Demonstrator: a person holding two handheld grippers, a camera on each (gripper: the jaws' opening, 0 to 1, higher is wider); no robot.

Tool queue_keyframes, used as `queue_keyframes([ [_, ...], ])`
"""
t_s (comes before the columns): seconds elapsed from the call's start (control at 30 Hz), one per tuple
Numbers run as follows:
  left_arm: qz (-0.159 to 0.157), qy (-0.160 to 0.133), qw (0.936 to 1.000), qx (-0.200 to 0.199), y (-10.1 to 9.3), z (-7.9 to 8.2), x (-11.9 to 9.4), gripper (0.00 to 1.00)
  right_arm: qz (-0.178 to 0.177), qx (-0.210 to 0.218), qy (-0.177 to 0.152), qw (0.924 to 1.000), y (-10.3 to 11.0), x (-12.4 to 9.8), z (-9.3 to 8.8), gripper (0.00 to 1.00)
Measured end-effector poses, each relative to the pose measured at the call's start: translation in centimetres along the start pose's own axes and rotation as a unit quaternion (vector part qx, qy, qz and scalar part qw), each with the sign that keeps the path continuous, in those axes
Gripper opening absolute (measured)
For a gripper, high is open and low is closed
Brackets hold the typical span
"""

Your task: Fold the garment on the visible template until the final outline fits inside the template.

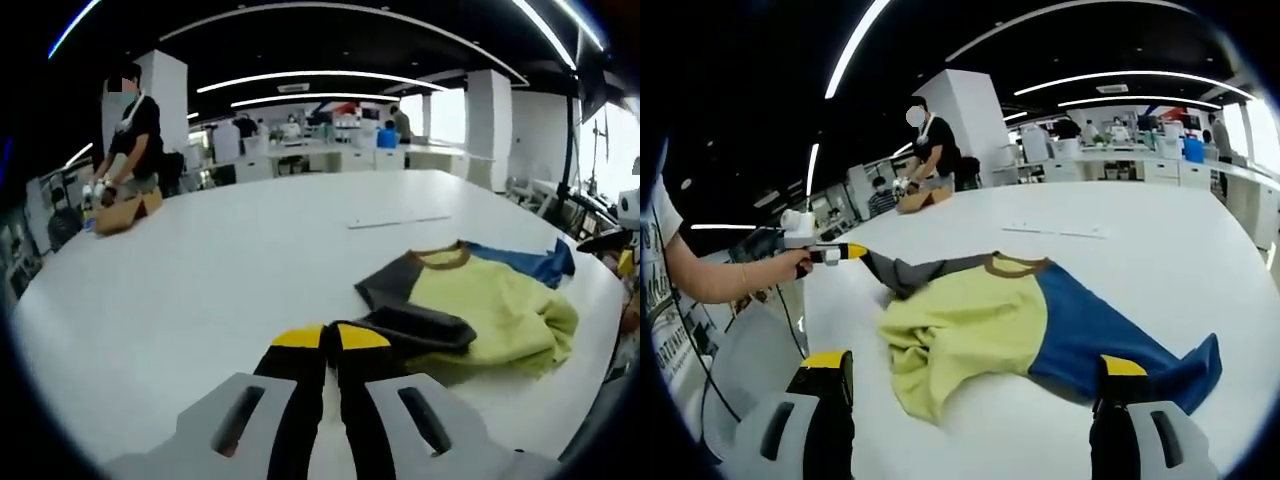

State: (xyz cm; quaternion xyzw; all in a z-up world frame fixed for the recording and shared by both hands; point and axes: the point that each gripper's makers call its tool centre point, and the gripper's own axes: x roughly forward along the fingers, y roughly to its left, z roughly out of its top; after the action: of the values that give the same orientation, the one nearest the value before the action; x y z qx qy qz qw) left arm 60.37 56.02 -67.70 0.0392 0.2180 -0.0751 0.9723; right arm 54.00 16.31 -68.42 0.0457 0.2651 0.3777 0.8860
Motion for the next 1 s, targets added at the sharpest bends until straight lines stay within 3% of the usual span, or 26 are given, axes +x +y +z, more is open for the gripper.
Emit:
queue_keyframes([
  [0.23, 0.047, 0.002, 0.9989, -0.008, 3.3, -0.2, -1.1, 0.01, 0.000, 0.001, 0.006, 1.0000, 0.1, 0.1, -0.3, 0.99],
  [0.47, 0.096, 0.026, 0.9949, -0.016, 6.6, -2.0, -2.2, 0.01, 0.000, 0.003, 0.010, 0.9999, 0.1, 0.2, -0.4, 0.99],
  [1.0, 0.163, 0.091, 0.9823, -0.018, 11.8, -7.0, -3.9, 0.01, -0.015, 0.014, 0.012, 0.9997, -0.6, -0.1, -0.9, 0.99],
])
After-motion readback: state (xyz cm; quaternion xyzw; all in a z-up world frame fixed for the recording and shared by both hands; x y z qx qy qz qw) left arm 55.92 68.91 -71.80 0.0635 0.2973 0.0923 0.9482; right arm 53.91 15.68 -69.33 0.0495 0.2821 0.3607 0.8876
